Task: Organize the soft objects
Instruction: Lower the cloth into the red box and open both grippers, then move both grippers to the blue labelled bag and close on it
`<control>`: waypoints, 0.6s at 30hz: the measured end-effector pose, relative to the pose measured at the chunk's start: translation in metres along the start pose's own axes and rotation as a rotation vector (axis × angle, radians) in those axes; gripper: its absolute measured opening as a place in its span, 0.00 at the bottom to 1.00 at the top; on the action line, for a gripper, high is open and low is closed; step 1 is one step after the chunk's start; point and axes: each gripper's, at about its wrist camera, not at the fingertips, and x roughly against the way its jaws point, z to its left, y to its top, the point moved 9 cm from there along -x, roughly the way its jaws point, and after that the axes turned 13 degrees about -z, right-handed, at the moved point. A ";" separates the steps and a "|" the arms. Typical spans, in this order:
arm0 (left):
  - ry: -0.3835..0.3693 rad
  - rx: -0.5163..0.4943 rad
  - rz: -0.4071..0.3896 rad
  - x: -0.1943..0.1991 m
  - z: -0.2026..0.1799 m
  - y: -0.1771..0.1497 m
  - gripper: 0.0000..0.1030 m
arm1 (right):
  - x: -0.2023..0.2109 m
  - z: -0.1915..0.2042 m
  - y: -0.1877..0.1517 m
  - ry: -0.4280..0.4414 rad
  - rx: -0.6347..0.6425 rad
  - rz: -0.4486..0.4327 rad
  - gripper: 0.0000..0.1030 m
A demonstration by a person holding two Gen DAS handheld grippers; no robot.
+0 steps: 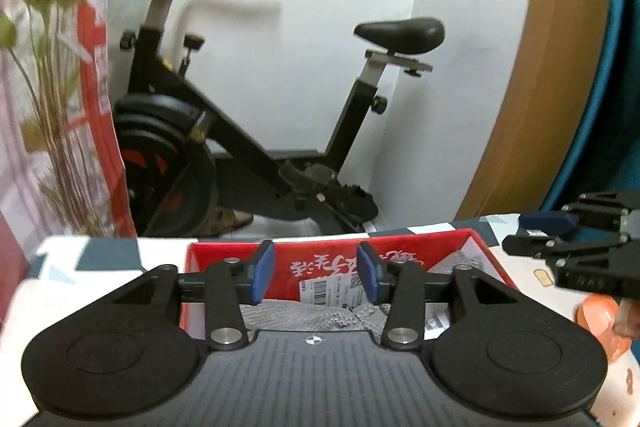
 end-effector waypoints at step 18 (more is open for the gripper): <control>0.078 0.044 -0.051 0.128 0.001 -0.053 1.00 | 0.134 0.024 -0.028 -0.051 -0.255 -0.274 1.00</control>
